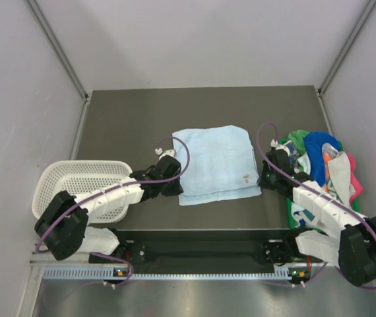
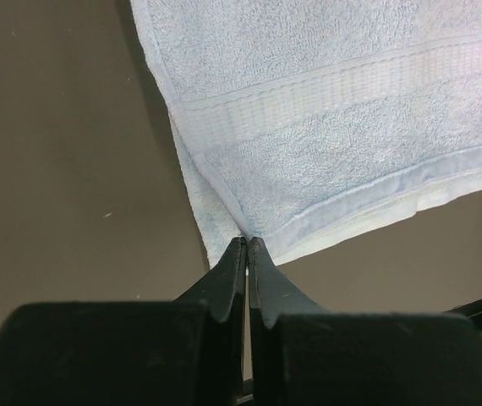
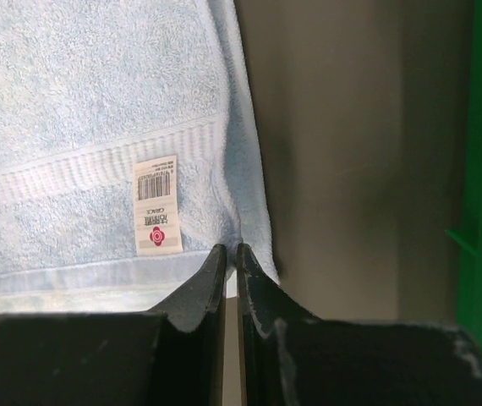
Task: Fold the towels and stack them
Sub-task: Fold the towel
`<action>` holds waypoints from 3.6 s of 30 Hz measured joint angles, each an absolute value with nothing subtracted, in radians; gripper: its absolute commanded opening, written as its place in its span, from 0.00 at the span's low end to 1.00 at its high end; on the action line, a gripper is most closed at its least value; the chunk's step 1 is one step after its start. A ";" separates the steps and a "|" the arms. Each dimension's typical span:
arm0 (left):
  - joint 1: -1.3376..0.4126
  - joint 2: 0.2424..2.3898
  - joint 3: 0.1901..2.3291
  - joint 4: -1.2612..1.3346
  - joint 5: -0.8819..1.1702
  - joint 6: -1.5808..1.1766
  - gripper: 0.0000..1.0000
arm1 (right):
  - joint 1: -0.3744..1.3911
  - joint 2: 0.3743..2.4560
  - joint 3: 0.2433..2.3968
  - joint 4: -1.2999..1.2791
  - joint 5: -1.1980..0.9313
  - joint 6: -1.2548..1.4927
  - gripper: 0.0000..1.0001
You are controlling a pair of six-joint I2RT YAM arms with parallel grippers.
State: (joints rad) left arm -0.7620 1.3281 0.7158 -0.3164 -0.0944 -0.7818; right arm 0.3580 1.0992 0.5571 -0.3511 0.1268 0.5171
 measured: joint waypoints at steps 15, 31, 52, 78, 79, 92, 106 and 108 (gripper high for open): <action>-0.762 1.310 0.719 -0.323 -0.094 -0.779 0.00 | 0.358 1.103 0.558 -0.369 0.123 0.508 0.00; -0.762 1.185 0.722 -0.374 -0.076 -0.785 0.00 | 0.372 0.969 0.595 -0.446 0.124 0.513 0.00; -0.775 1.184 0.619 -0.358 -0.039 -0.814 0.00 | 0.378 0.953 0.510 -0.451 0.114 0.559 0.00; -0.773 1.168 0.725 -0.460 -0.129 -0.794 0.57 | 0.370 0.988 0.590 -0.466 0.136 0.596 0.57; -0.768 1.159 0.760 -0.472 -0.149 -0.788 0.58 | 0.366 1.009 0.632 -0.466 0.138 0.585 0.58; -0.326 1.671 1.282 -0.395 -0.057 -0.725 0.59 | 0.130 1.732 1.365 -0.403 -0.058 0.469 0.59; -0.223 2.104 1.507 -0.345 0.267 -0.725 0.63 | 0.096 2.156 1.633 -0.440 -0.240 0.479 0.59; -0.224 2.107 1.509 -0.332 0.286 -0.731 0.62 | 0.096 2.165 1.641 -0.443 -0.262 0.484 0.58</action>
